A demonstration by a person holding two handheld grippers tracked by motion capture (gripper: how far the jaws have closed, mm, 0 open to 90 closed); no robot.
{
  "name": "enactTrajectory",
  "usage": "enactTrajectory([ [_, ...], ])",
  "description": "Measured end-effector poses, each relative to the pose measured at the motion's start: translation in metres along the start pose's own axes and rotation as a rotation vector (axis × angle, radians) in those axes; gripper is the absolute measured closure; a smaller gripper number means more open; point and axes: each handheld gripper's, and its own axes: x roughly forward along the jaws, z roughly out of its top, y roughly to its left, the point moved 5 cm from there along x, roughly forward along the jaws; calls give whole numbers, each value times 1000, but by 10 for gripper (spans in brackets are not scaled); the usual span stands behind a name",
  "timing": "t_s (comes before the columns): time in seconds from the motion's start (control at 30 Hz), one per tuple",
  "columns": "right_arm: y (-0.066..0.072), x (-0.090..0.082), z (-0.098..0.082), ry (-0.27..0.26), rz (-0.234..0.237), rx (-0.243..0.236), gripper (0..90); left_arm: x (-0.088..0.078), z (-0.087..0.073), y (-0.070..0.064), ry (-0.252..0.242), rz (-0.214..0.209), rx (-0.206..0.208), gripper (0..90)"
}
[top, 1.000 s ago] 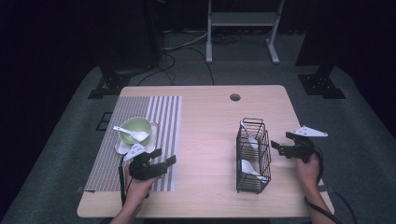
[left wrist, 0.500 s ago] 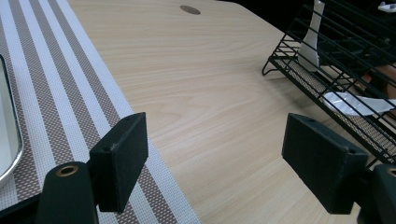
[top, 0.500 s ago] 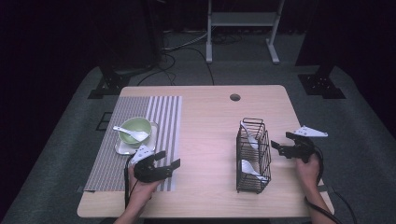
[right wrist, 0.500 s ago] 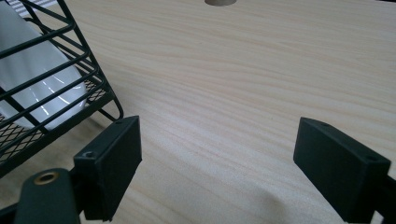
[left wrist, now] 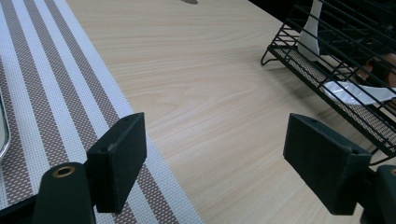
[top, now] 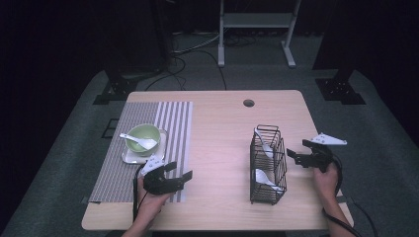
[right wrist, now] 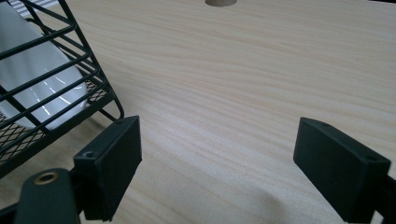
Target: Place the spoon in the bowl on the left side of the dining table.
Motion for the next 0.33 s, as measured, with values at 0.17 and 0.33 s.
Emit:
enactTrajectory([
  [0.17,0,0,0,2,0,2,141,1,-1,-2,6,-2,17,201],
  [0.33,0,0,0,2,-1,1,141,2,-2,-4,14,-10,29,198],
])
